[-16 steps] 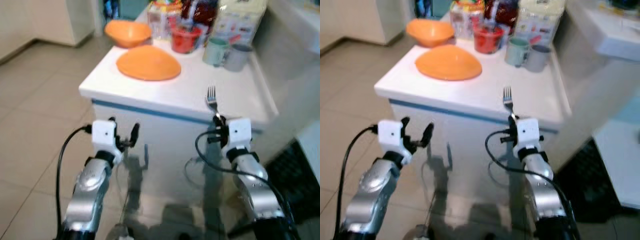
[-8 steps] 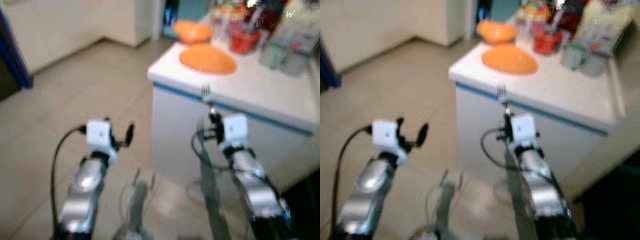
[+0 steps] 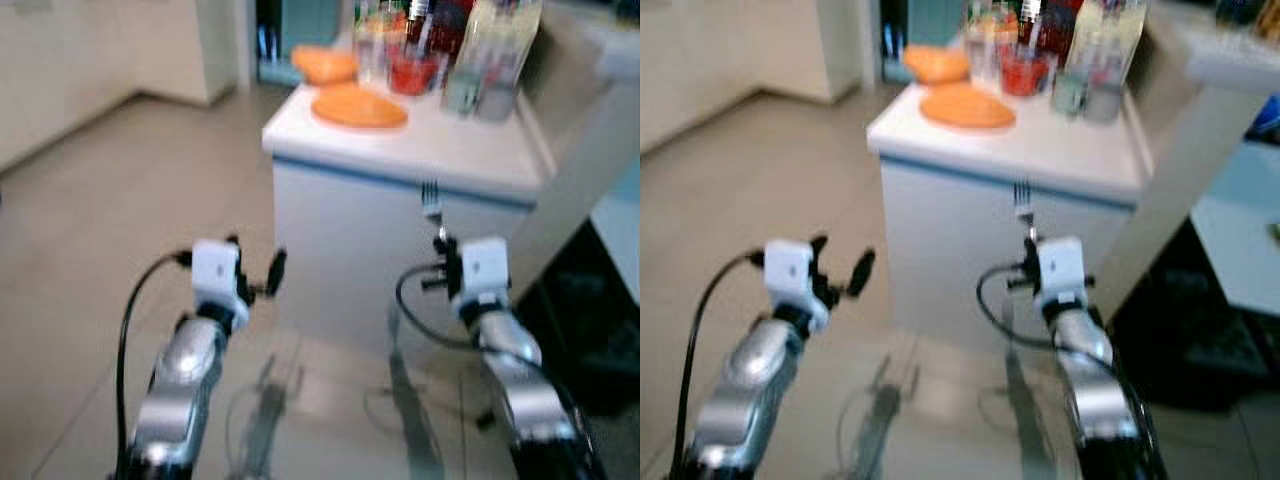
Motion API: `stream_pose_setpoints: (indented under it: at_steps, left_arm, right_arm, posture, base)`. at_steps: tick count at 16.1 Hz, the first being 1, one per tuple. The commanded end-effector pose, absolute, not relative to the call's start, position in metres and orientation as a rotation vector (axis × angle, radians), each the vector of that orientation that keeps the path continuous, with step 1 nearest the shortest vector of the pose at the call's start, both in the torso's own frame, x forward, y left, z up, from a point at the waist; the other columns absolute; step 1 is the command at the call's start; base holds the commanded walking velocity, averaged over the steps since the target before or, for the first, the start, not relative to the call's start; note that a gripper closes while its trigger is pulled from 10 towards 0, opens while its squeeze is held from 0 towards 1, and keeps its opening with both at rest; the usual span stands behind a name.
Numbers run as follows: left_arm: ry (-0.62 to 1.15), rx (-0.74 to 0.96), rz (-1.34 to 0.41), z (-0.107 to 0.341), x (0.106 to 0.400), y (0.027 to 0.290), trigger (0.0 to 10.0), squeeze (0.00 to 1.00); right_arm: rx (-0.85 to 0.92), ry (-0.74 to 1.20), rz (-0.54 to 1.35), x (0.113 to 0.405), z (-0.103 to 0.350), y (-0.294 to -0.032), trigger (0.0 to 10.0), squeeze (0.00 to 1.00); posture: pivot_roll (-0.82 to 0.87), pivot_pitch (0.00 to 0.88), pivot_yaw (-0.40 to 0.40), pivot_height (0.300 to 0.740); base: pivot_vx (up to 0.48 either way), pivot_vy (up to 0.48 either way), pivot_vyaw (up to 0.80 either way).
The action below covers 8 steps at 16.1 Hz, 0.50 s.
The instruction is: Setting the table
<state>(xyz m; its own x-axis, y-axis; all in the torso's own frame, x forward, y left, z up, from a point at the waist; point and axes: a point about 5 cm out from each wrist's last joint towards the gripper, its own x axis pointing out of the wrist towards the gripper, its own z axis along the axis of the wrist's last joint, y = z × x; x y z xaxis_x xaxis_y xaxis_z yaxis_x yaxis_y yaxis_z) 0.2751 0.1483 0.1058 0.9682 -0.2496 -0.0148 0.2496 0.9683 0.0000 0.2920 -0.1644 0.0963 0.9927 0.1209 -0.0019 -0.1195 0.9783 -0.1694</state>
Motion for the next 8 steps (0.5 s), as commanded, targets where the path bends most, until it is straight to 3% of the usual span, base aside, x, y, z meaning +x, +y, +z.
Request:
stream_pose_setpoints:
  at_steps: [1, 8]
  left_arm:
    - [0.003, 0.011, -0.273, 0.109, 0.2783, 0.144, 10.0, 0.0]
    - [-0.001, 0.022, -0.294, 0.111, 0.2808, 0.1422, 10.0, 0.0]
  right_arm:
    - [-0.183, -0.017, 0.104, 0.2937, 0.099, -0.1687, 10.0, 0.0]
    - [-0.2, -0.008, 0.099, 0.295, 0.0969, -0.1676, 10.0, 0.0]
  posture:
    - [0.11, 0.0, -0.069, 0.74]
    - [0.1, 0.0, -0.066, 0.74]
  base:
    - [0.0, 0.0, 0.0]
    - [0.0, -0.48, 0.0]
